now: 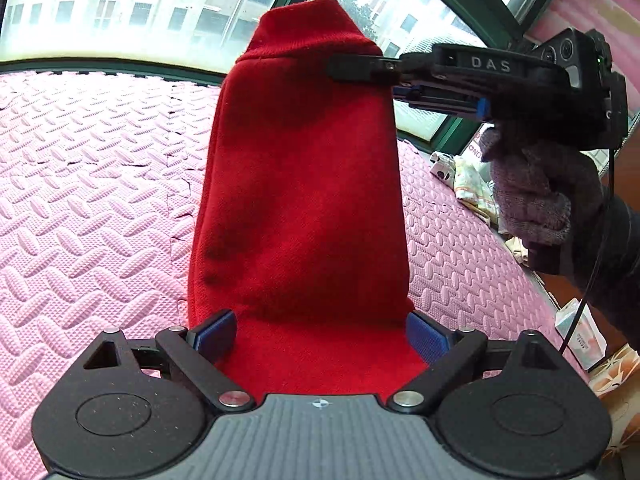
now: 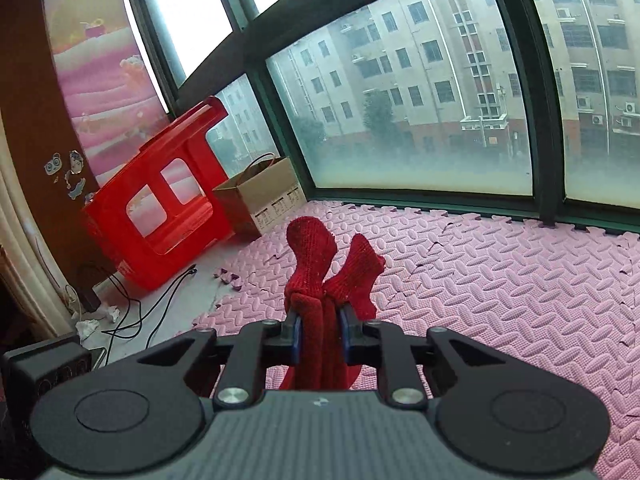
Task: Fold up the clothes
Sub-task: 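Lift the cuff end with the right gripper and fold it toward the waistband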
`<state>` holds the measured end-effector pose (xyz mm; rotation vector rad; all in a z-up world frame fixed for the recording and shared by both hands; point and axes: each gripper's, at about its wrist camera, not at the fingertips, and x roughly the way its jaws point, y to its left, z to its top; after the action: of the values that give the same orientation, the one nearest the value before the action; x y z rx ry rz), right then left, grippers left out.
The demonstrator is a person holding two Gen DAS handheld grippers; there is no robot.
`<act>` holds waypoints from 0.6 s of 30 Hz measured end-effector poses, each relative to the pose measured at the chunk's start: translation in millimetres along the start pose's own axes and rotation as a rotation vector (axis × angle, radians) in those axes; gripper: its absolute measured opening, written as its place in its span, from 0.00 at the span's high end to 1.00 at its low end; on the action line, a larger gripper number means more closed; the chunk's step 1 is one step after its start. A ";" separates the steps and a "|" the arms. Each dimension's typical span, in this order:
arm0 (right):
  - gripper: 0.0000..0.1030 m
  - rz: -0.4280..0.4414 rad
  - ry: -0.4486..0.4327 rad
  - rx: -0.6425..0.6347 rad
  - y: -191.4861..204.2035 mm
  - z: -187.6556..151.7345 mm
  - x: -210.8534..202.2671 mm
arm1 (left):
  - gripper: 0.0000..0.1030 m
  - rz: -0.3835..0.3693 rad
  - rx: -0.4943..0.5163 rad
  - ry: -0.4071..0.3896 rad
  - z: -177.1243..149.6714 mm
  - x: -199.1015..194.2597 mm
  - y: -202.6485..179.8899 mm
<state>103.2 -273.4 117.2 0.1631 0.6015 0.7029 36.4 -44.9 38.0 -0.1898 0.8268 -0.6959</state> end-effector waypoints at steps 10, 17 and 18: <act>0.84 0.073 -0.044 -0.211 92.2 -25.2 -71.3 | 0.05 0.171 -0.068 -0.103 -41.5 -90.7 24.2; 0.84 0.159 -0.018 -0.350 145.3 -72.8 -110.6 | 0.05 0.262 -0.148 -0.141 -80.1 -139.1 32.9; 0.84 0.165 -0.008 -0.372 150.9 -81.3 -114.2 | 0.04 0.272 -0.157 -0.144 -84.3 -143.4 33.0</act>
<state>-96.3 -237.7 154.3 -0.1316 0.4437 0.9607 -76.6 80.4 55.1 -0.2605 0.7521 -0.3578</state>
